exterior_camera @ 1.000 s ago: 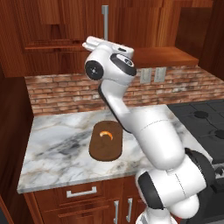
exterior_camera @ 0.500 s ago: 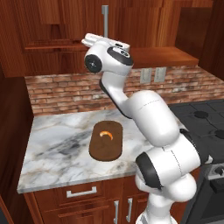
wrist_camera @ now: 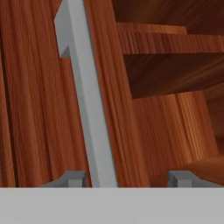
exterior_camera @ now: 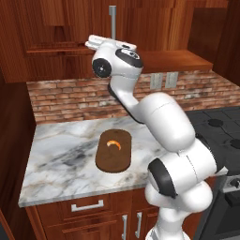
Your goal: Open the cabinet, retrieve the rolling pin, and place it next to the meat on the cutting board to prepare for tenderizing.
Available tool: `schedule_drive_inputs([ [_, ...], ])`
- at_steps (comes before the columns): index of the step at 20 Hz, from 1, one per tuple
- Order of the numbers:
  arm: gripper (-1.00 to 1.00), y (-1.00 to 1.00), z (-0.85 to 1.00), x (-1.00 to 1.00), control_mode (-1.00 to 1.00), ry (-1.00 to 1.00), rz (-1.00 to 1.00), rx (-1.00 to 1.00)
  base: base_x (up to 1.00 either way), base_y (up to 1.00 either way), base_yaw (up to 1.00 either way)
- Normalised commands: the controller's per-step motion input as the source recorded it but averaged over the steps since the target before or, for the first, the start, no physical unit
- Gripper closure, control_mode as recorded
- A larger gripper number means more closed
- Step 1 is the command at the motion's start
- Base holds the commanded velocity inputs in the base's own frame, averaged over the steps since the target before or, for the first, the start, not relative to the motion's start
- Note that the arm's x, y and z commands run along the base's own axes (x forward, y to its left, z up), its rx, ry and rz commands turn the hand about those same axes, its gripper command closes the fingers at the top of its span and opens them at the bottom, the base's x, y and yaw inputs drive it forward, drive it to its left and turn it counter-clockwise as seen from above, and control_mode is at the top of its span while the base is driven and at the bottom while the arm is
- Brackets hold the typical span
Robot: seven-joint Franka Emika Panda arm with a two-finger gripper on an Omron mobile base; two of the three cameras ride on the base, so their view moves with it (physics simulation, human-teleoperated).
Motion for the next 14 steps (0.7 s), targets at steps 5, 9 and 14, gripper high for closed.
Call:
schedule_drive_inputs([
  [5, 1.0, 0.02, 0.0, 0.45, -1.0, 0.01, 0.01, 0.0, 0.0, 0.0, 0.0],
  [9, 1.0, 0.01, 0.0, 0.13, -1.0, 0.04, 0.02, 0.0, 0.0, 0.0, 0.0],
  [14, 1.0, 0.01, -0.06, 0.16, -1.0, 0.01, 0.03, 0.0, 0.0, 0.0, 0.0],
])
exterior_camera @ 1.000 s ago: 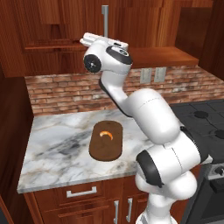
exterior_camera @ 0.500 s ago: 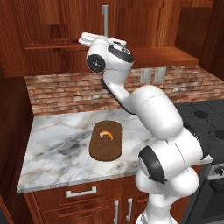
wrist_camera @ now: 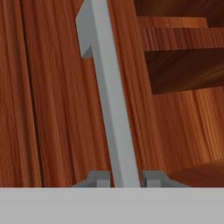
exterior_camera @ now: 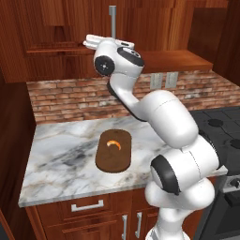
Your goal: Open the cabinet, retrieve the rolling pin, and place it next to the meat on the cutting board to prepare for tenderizing.
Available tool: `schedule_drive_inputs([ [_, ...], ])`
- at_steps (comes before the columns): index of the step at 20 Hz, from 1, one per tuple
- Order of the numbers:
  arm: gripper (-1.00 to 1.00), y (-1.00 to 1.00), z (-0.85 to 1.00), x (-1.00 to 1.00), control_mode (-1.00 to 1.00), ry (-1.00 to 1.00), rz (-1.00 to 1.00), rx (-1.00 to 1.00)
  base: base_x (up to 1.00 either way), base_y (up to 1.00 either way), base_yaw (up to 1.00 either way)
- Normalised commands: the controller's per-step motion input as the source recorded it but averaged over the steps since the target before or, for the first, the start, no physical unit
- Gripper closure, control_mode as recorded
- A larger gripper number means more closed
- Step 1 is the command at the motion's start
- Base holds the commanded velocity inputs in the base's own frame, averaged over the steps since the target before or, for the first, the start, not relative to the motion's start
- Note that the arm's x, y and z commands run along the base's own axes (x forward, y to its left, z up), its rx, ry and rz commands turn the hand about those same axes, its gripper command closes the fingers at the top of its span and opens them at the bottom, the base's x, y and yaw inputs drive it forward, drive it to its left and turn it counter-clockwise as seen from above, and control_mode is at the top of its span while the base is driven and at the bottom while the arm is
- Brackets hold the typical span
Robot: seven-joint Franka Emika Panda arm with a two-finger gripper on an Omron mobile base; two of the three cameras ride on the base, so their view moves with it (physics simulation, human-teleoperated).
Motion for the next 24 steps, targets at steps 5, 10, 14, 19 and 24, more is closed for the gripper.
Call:
schedule_drive_inputs([
  [5, 1.0, 0.0, -0.02, 0.07, -1.0, 0.0, 0.05, 0.0, 0.0, 0.0, 0.0],
  [10, 1.0, 0.01, 0.0, -0.16, -1.0, -0.01, 0.06, 0.0, 0.0, 0.0, 0.0],
  [14, 1.0, 0.13, 0.0, -0.37, -1.0, -0.02, 0.03, 0.0, 0.0, 0.0, 0.0],
  [19, 1.0, 0.34, 0.0, -0.48, -1.0, -0.01, 0.01, 0.0, 0.0, 0.0, 0.0],
  [24, 1.0, 0.55, 0.0, -0.55, -1.0, 0.0, 0.0, 0.0, 0.0, 0.0, 0.0],
])
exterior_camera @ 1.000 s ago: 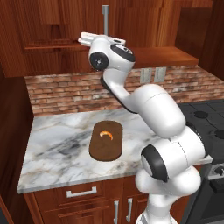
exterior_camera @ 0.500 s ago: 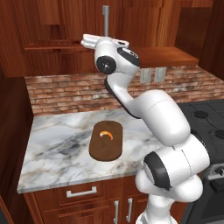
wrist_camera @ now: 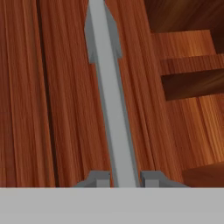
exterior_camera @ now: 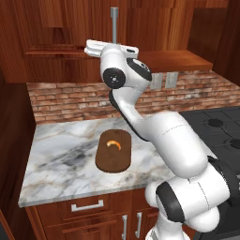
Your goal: Open the cabinet, retrieve the rolling pin, and place it next to the meat on the cutting board to prepare for tenderizing.
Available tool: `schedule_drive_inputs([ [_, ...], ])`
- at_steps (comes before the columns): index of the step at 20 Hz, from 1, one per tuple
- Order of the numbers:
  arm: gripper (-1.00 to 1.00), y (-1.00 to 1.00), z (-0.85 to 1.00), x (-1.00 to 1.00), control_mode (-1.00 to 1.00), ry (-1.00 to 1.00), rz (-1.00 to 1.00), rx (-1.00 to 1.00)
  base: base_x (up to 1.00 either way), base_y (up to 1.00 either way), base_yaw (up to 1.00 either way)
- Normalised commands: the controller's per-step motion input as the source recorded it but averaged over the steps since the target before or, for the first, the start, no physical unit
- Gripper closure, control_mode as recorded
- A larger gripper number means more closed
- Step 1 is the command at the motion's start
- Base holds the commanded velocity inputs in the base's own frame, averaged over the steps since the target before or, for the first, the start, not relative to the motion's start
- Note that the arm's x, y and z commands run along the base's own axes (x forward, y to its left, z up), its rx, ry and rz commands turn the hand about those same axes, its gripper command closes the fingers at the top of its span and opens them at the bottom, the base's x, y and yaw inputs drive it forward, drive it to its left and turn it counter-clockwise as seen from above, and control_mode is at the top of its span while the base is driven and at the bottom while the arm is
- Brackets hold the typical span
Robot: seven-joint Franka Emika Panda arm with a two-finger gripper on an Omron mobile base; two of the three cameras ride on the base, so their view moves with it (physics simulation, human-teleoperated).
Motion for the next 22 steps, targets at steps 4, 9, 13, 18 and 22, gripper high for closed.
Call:
schedule_drive_inputs([
  [4, 1.0, 0.7, 0.0, -0.58, -1.0, 0.0, 0.0, 0.0, 0.0, 0.0, 0.0],
  [9, 1.0, 0.75, 0.0, -0.59, -1.0, 0.0, 0.0, 0.0, 0.0, 0.0, 0.0],
  [13, 1.0, 0.79, 0.0, -0.58, -1.0, 0.0, 0.0, 0.0, 0.0, 0.0, 0.0],
  [18, 1.0, 0.84, -0.03, -0.59, -1.0, 0.0, 0.0, 0.0, 0.0, 0.0, 0.0],
  [22, 1.0, 0.79, -0.06, -0.59, -1.0, 0.0, 0.0, 0.0, 0.0, 0.0, 0.0],
])
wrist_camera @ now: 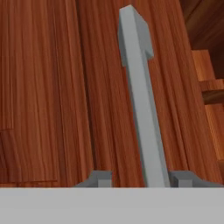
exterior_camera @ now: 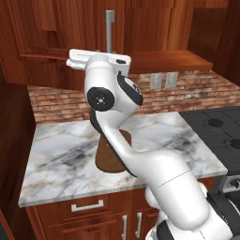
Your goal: Open the cabinet, retrieve the rolling pin, and place it next to the meat on the cutting board to prepare for tenderizing.
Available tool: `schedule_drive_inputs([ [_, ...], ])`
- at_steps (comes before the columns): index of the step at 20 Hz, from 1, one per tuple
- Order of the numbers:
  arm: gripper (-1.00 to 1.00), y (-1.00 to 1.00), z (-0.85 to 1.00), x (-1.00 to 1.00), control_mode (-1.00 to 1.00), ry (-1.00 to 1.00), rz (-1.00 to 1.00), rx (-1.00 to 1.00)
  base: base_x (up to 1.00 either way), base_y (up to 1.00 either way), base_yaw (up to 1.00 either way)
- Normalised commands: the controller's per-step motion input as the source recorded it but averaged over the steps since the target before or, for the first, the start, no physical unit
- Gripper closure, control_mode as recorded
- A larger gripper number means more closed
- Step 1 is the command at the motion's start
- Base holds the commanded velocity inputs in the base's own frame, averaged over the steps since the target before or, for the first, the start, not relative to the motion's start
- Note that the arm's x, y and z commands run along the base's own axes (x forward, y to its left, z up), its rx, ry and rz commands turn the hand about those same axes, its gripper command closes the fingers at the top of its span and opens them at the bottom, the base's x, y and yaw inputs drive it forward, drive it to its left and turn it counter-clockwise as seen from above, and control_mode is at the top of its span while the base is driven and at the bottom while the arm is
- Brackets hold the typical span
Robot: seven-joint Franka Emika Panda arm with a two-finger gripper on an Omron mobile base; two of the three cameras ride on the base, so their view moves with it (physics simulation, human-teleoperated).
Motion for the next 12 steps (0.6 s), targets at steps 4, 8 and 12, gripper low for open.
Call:
schedule_drive_inputs([
  [4, 1.0, 0.8, -0.09, -0.65, -1.0, 0.0, 0.0, 0.0, 0.0, 0.0, 0.0],
  [8, -1.0, 0.81, -0.12, -0.66, -1.0, 0.0, 0.01, 0.0, 0.0, 0.0, 0.0],
  [12, -1.0, 0.71, -0.15, -0.48, -1.0, 0.02, 0.0, 0.0, 0.0, 0.0, 0.0],
])
